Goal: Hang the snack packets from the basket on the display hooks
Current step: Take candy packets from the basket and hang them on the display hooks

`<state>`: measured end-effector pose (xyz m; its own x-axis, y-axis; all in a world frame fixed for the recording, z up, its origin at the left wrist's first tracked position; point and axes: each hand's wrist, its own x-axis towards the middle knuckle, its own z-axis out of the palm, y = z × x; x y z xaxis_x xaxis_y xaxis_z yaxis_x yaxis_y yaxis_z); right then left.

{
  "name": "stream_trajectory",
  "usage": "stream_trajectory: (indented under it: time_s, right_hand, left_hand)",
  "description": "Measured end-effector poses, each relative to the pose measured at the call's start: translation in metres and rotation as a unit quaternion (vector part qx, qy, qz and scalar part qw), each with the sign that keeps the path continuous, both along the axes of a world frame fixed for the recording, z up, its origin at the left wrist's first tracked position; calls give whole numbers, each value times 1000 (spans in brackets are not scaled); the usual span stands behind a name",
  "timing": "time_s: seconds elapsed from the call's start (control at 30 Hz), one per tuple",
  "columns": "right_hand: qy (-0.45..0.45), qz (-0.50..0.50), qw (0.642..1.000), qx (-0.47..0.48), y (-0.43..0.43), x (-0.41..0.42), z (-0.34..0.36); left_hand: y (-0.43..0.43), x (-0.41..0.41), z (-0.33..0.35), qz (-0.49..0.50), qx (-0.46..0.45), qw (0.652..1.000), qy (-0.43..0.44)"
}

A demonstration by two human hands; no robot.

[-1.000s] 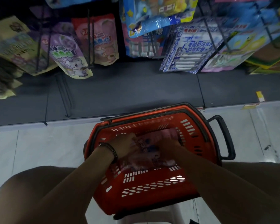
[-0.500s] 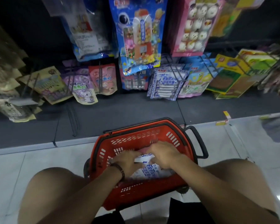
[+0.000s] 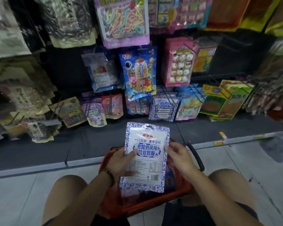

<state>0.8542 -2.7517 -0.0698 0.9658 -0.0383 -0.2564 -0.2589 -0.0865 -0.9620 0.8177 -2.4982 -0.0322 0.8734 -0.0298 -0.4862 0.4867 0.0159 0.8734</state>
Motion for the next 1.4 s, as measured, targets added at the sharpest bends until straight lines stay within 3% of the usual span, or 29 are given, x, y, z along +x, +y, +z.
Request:
stream_trajectory:
  time_s: [0.13,0.33,0.43,0.53,0.67,0.73,0.8,0.87,0.97,1.13,1.23,1.4]
  right_hand:
    - [-67,14,995,77,9,0,28]
    - [-103,46,993,42,14,16,54]
    - [-113,80,988,71,14,18,69]
    - [-116,89,986,84,15,19,79]
    - [-130,47,987,77,21,22,84]
    - [-150,23,987,44,25,24,86]
    - [-177,15,984,0,34,24,87]
    - [-194,14,980,-39,44,22,92]
    - [-192,31,978,-78,55,18,98]
    - [-234,82,966,-78,65,10,98]
    - [-244,97,959,-103,50,15,99]
    - [-227,-36,967,-110,20,26,100]
  left_hand:
    - [-1,-4,21,-6,-15,999,-40]
    - [-5,2,39,41,-9,988,-149]
    - [-6,6,50,37,-42,989,-135]
    - [-6,10,57,19,-18,995,-101]
    - [-13,19,59,89,84,985,-121]
    - [-18,20,58,127,214,958,-144]
    - [-28,18,59,112,274,934,-199]
    - [-41,18,63,64,217,944,-241]
    - [-56,20,70,29,89,969,-230]
    - [-60,29,70,87,72,950,-290]
    - [-52,41,71,134,74,949,-274]
    - [-32,54,73,102,49,970,-214]
